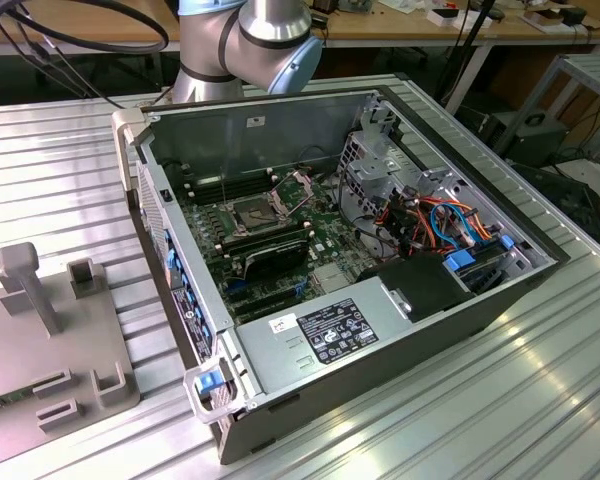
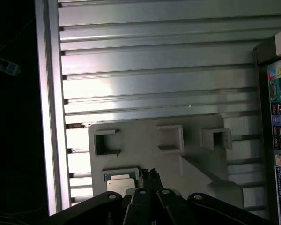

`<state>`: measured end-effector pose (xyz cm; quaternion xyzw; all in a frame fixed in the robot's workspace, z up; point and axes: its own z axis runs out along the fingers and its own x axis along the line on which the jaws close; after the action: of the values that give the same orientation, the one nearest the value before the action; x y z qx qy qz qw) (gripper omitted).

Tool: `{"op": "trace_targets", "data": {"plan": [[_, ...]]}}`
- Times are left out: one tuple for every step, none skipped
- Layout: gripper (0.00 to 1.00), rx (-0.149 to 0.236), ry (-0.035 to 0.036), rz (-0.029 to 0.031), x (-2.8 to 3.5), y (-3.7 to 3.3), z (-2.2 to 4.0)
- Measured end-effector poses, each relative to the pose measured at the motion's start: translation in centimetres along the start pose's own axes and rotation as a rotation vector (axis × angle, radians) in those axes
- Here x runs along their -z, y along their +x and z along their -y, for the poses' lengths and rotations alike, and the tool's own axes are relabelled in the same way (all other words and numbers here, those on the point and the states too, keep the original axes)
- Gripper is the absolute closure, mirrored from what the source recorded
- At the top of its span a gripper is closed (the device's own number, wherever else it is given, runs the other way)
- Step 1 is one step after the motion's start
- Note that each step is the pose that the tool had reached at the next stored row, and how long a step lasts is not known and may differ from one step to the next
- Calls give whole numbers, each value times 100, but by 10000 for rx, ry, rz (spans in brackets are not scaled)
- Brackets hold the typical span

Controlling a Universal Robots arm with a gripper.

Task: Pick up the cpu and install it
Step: 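Reach for the cpu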

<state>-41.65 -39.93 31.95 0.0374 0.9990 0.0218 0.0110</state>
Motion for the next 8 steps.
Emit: {"op": "trace_targets", "data": {"plan": [[89, 0, 0, -1, -1, 0, 0], [89, 0, 1, -1, -2, 0, 0], [89, 0, 0, -1, -2, 0, 0], [89, 0, 1, -1, -2, 0, 0], [89, 0, 0, 0, -3, 0, 0], [89, 0, -1, 2, -4, 2, 0], [89, -1, -1, 2, -4, 6, 0], [89, -1, 0, 0, -3, 13, 0]]}}
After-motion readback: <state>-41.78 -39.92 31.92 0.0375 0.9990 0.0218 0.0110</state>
